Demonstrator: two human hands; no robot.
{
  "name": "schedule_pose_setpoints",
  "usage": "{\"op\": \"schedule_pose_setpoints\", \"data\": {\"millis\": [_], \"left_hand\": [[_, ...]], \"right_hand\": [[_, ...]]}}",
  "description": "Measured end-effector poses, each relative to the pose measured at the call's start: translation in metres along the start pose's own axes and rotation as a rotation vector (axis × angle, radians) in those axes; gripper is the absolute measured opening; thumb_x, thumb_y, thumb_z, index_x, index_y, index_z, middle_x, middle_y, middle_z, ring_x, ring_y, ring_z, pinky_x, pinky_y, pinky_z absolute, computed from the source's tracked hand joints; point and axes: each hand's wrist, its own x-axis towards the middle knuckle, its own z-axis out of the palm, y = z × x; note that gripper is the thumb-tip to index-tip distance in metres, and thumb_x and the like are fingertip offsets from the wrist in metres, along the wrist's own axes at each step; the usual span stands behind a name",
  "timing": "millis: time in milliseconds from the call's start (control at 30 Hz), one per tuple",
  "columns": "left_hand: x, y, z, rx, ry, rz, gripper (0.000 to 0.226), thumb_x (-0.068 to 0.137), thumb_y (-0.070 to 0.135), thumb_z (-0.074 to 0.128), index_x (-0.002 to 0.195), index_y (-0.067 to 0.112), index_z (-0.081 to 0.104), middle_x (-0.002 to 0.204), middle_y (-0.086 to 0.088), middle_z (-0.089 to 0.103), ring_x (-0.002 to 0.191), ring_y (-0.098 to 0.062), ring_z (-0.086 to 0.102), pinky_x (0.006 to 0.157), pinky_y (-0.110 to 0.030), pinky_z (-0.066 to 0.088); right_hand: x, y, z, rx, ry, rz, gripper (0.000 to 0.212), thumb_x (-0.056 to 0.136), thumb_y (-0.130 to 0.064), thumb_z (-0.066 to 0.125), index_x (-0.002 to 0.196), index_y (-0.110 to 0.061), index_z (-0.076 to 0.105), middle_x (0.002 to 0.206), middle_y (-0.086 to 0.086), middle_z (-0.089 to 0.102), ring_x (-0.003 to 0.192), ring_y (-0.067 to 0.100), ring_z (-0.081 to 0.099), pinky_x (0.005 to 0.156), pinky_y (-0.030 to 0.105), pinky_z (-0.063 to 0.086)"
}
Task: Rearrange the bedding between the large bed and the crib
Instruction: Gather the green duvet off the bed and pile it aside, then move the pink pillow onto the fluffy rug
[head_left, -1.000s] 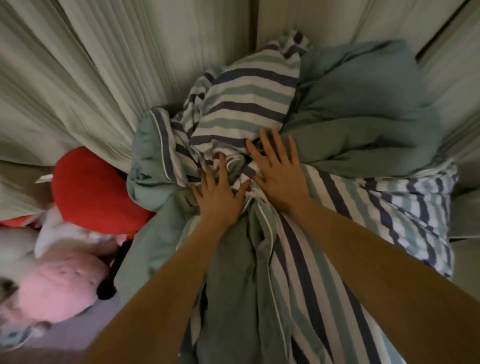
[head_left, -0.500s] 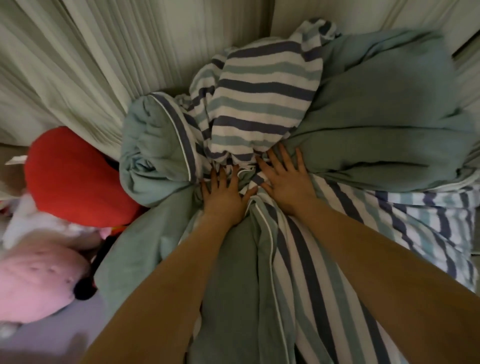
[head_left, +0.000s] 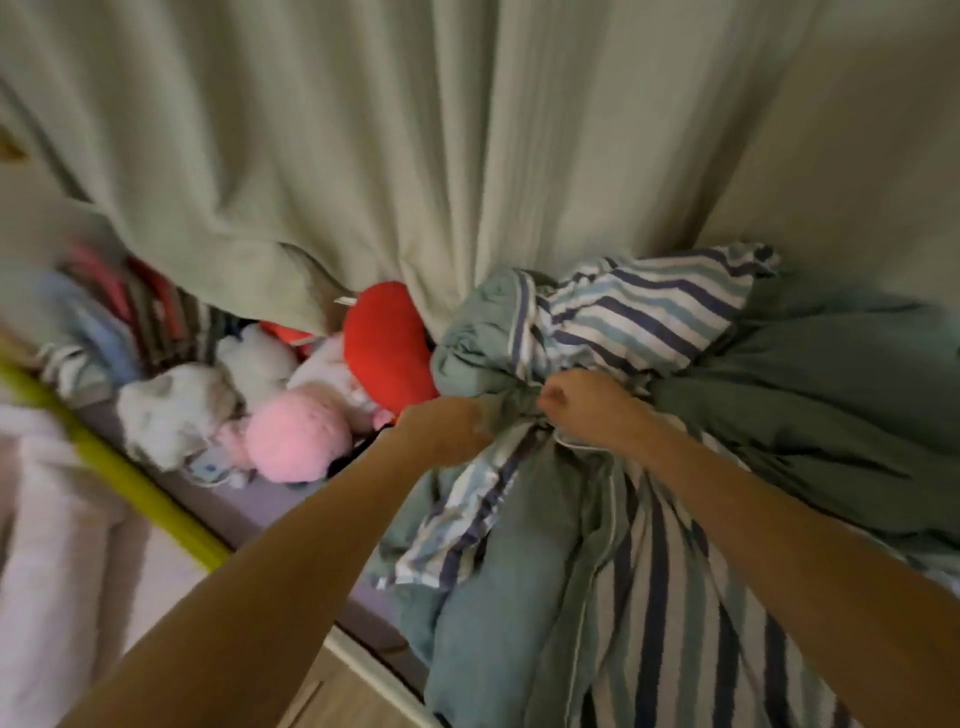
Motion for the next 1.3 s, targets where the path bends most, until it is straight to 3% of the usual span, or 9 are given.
{"op": "schedule_pose_setpoints", "data": {"millis": [233, 367, 467, 567, 700, 833, 967, 1067, 1300], "left_hand": [[-0.159, -0.125, -0.022, 0.004, 0.116, -0.385, 0.043, 0.098, 0.043, 0.043, 0.131, 0.018, 0.053, 0.134, -0.001, 0.053, 0.125, -0.022, 0.048, 0.102, -0.035, 0.038], [-0.265, -0.194, -0.010, -0.087, 0.170, -0.598, 0.053, 0.095, 0.048, 0.042, 0.132, 0.011, 0.051, 0.138, -0.010, 0.050, 0.128, -0.027, 0.045, 0.106, -0.037, 0.036], [-0.369, -0.244, 0.012, -0.141, 0.249, -0.743, 0.063, 0.092, 0.053, 0.040, 0.137, 0.009, 0.047, 0.139, -0.009, 0.048, 0.127, -0.026, 0.046, 0.104, -0.036, 0.036], [-0.433, -0.278, 0.037, -0.181, 0.210, -0.871, 0.041, 0.095, 0.047, 0.048, 0.127, 0.024, 0.057, 0.126, 0.001, 0.057, 0.108, -0.019, 0.057, 0.092, -0.030, 0.048], [-0.548, -0.346, 0.085, -0.223, 0.163, -0.998, 0.044, 0.093, 0.047, 0.051, 0.130, 0.023, 0.054, 0.131, 0.000, 0.055, 0.116, -0.020, 0.053, 0.099, -0.031, 0.044], [-0.614, -0.402, 0.119, -0.282, 0.154, -1.063, 0.049, 0.096, 0.045, 0.047, 0.138, 0.019, 0.047, 0.137, -0.002, 0.053, 0.125, -0.021, 0.048, 0.105, -0.035, 0.039], [-0.622, -0.437, 0.143, -0.361, 0.160, -1.052, 0.050, 0.095, 0.045, 0.048, 0.137, 0.018, 0.047, 0.138, -0.002, 0.052, 0.125, -0.020, 0.049, 0.103, -0.036, 0.043], [-0.612, -0.467, 0.154, -0.403, 0.173, -1.024, 0.048, 0.096, 0.043, 0.049, 0.136, 0.016, 0.048, 0.138, -0.002, 0.052, 0.124, -0.020, 0.050, 0.102, -0.035, 0.044], [-0.573, -0.549, 0.161, -0.468, 0.155, -1.031, 0.047, 0.097, 0.040, 0.048, 0.138, 0.015, 0.046, 0.138, -0.003, 0.052, 0.123, -0.021, 0.051, 0.102, -0.034, 0.044]], "right_hand": [[0.005, -0.194, 0.032, 0.038, -0.089, -0.356, 0.024, 0.090, -0.016, 0.049, 0.069, -0.014, 0.061, 0.094, 0.016, 0.068, 0.085, 0.029, 0.060, 0.068, 0.032, 0.039], [-0.007, -0.303, 0.070, 0.014, -0.166, -0.505, 0.026, 0.091, -0.020, 0.049, 0.086, -0.006, 0.070, 0.099, 0.016, 0.068, 0.092, 0.031, 0.061, 0.077, 0.035, 0.047], [-0.036, -0.396, 0.107, -0.008, -0.275, -0.590, 0.028, 0.089, -0.017, 0.049, 0.064, -0.009, 0.058, 0.086, 0.019, 0.065, 0.083, 0.031, 0.059, 0.066, 0.034, 0.043], [-0.053, -0.449, 0.132, -0.044, -0.309, -0.617, 0.030, 0.089, -0.018, 0.049, 0.060, -0.011, 0.048, 0.076, 0.017, 0.058, 0.079, 0.029, 0.054, 0.061, 0.031, 0.036], [-0.104, -0.557, 0.186, -0.031, -0.372, -0.681, 0.042, 0.093, -0.018, 0.048, 0.053, -0.018, 0.032, 0.058, 0.002, 0.039, 0.073, 0.021, 0.044, 0.056, 0.029, 0.031], [-0.130, -0.622, 0.244, 0.042, -0.388, -0.638, 0.033, 0.089, -0.019, 0.049, 0.057, -0.012, 0.041, 0.059, 0.005, 0.046, 0.068, 0.025, 0.046, 0.058, 0.032, 0.031], [-0.121, -0.642, 0.272, 0.027, -0.421, -0.565, 0.026, 0.089, -0.022, 0.051, 0.086, -0.001, 0.065, 0.090, 0.013, 0.068, 0.086, 0.030, 0.060, 0.074, 0.033, 0.046], [-0.098, -0.662, 0.287, 0.027, -0.425, -0.522, 0.021, 0.088, -0.019, 0.051, 0.073, -0.007, 0.057, 0.080, 0.013, 0.063, 0.076, 0.026, 0.054, 0.063, 0.029, 0.039], [-0.024, -0.717, 0.345, 0.081, -0.444, -0.462, 0.021, 0.090, -0.015, 0.049, 0.071, -0.008, 0.057, 0.082, 0.013, 0.064, 0.084, 0.029, 0.058, 0.068, 0.029, 0.040]]}}
